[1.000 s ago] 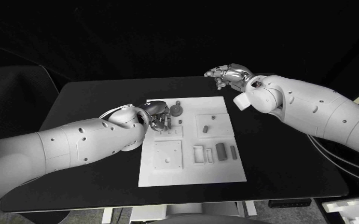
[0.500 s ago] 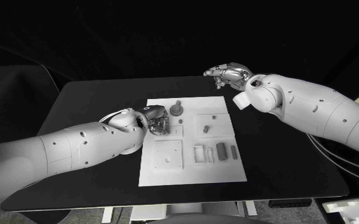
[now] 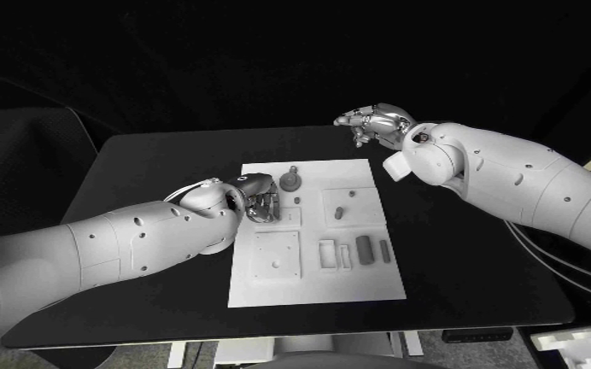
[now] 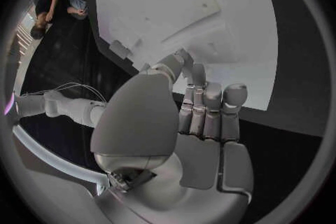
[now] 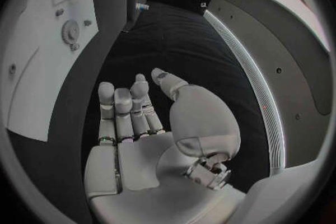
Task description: Assemble the parts on the task board
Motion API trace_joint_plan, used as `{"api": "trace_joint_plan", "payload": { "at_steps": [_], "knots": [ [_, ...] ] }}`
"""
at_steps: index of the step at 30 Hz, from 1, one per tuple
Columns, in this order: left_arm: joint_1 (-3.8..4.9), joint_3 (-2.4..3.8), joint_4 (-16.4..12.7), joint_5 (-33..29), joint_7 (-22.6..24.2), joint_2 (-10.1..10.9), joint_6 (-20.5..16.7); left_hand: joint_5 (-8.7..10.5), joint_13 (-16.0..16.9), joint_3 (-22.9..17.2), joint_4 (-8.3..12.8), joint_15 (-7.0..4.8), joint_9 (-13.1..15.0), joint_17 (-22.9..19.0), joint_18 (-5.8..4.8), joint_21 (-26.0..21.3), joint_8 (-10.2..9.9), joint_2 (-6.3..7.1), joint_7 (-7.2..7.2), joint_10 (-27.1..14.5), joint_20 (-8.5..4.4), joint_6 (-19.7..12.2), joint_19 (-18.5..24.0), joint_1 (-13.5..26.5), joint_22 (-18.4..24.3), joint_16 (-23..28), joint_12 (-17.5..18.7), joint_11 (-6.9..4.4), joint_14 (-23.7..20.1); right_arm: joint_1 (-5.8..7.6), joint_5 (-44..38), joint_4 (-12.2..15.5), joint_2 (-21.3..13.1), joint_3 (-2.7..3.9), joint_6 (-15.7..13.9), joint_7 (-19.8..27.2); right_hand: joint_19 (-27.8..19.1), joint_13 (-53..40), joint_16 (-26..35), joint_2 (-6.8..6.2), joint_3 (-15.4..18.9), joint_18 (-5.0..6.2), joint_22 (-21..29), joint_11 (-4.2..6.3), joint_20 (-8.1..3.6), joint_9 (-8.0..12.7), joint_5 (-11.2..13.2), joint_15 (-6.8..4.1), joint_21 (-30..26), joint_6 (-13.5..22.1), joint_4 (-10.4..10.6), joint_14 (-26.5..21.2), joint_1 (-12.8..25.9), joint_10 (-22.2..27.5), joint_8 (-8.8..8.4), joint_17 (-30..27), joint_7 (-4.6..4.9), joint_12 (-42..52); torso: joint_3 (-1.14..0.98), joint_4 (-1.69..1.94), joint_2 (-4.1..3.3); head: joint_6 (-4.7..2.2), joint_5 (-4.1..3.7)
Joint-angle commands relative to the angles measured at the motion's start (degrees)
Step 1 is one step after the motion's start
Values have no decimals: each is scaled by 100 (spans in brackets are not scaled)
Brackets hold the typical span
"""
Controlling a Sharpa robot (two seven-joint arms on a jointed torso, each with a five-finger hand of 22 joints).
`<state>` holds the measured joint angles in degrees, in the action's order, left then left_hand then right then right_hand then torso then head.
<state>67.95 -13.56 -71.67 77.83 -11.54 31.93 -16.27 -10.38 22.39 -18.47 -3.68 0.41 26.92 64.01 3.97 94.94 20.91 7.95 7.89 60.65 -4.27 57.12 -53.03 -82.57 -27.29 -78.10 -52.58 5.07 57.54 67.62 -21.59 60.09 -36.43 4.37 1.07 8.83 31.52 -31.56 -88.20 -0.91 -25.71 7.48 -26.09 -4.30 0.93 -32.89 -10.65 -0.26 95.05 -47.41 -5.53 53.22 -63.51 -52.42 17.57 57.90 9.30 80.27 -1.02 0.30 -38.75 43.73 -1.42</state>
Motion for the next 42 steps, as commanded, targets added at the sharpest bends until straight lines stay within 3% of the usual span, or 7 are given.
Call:
{"api": "trace_joint_plan", "payload": {
  "at_steps": [1,10,42],
  "knots": [
    [4,4,10,80,6,-26,85,-21,-9,-26,20,-7,109,7,620,301,22,-71,52,35,-25,108,-24,-1,-6,-20,21,-5,50,2,-41,26,-4,4,24,57,-45,-9,-9,-49,25,0,6,-17,-14,5,18,-17,572,23,-11,-2,0,37,18,6,14,31,-2,-7,-2,-4,-13],
    [2,4,134,109,-83,-124,282,-18,-13,-23,26,-9,108,7,621,301,18,-61,54,34,-25,104,-24,0,-6,-22,28,-5,49,5,-41,28,7,4,27,56,-45,-10,-11,-48,23,1,6,-16,-15,4,17,-17,573,20,-13,-1,-1,38,21,7,13,32,-4,-1,0,15,-13],
    [-20,4,211,226,-122,-250,229,-16,-22,-18,27,-11,105,7,621,300,9,-56,58,30,-23,97,-21,14,-4,-25,45,-1,43,13,-3,42,7,4,27,27,-44,-13,-15,-46,17,3,5,-16,-17,2,16,-18,576,12,-18,0,-3,41,30,10,12,37,-4,-1,2,-9,-32]
  ]
}}
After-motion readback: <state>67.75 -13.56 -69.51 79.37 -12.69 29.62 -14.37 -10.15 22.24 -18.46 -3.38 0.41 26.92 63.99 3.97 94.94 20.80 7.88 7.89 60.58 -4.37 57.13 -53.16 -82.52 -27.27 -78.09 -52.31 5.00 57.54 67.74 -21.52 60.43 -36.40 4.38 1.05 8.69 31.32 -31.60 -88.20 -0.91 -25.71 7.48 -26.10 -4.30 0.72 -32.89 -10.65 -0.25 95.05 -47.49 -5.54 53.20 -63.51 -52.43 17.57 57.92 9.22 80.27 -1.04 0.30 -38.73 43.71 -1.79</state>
